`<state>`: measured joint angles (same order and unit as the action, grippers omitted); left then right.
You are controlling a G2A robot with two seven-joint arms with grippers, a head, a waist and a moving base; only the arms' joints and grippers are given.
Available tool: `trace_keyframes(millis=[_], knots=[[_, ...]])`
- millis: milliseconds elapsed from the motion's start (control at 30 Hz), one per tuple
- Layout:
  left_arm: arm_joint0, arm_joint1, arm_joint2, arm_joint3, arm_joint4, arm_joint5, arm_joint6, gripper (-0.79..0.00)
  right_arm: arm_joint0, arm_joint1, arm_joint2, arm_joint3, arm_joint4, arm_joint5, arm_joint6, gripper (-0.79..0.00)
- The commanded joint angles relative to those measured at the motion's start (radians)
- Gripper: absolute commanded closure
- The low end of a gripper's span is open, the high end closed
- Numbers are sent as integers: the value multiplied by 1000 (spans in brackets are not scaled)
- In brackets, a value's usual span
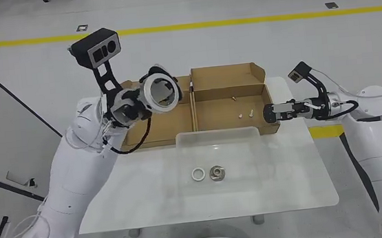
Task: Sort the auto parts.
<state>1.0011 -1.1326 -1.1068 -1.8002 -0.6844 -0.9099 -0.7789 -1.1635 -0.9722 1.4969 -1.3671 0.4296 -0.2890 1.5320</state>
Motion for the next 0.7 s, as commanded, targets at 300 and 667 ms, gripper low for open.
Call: trace_keyframes(millis=[300, 667], knots=[[5, -18, 28, -14, -183, -24, 23, 0, 0, 0, 0, 0, 1, 0, 0, -785], [5, -18, 28, -14, -183, -24, 23, 0, 0, 0, 0, 0, 1, 0, 0, -785]])
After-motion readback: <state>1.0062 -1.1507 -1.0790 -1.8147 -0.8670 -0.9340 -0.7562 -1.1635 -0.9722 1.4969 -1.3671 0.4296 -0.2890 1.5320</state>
